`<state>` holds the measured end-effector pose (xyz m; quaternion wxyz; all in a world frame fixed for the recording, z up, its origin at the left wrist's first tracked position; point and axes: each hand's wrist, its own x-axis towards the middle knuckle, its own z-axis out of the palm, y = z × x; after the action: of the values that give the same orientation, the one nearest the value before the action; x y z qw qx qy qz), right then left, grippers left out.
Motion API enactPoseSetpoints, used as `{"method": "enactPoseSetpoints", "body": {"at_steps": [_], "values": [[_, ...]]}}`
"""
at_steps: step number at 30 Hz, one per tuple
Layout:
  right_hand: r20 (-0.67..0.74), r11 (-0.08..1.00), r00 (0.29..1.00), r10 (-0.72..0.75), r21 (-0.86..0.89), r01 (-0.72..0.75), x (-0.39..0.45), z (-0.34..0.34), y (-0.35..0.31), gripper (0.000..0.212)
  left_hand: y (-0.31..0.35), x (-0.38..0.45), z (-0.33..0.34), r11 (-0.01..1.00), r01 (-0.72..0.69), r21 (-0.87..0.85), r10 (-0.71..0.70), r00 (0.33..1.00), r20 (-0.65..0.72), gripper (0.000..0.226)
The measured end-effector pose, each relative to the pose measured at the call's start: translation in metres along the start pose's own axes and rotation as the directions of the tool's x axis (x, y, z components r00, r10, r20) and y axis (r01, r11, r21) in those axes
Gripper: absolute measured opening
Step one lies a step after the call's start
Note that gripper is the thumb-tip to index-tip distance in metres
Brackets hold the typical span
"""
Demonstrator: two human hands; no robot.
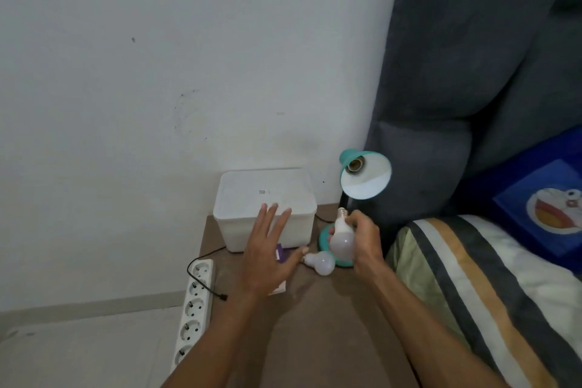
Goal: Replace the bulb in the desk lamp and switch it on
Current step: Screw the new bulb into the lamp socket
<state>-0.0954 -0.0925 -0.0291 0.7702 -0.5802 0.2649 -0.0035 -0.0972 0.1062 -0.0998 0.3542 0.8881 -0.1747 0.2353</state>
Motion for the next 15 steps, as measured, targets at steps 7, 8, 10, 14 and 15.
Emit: {"method": "enactPoseSetpoints", "body": {"at_steps": [7,8,10,14,15], "values": [[0.031,0.981,0.996,-0.089,0.177,0.083,0.005,-0.037,-0.060,0.023,0.070,0.083,0.021,0.990,-0.127,-0.065,0.138,0.971,0.195,0.100],[0.016,0.982,0.993,-0.116,0.154,0.113,0.011,-0.040,-0.065,0.019,0.075,0.094,0.024,0.989,-0.128,-0.071,0.141,0.965,0.220,0.105],[-0.018,0.982,0.985,-0.173,0.070,0.174,0.017,-0.042,-0.077,0.013,0.083,0.114,0.030,0.989,-0.126,-0.081,0.143,0.954,0.262,0.116],[0.050,0.927,0.960,-0.277,-0.250,0.280,0.026,-0.042,-0.087,0.039,0.087,0.142,0.041,0.986,-0.134,-0.100,0.161,0.926,0.341,0.130],[0.072,0.880,0.947,-0.313,-0.353,0.318,0.026,-0.042,-0.088,0.045,0.087,0.146,0.043,0.984,-0.140,-0.106,0.169,0.918,0.358,0.131]]}}
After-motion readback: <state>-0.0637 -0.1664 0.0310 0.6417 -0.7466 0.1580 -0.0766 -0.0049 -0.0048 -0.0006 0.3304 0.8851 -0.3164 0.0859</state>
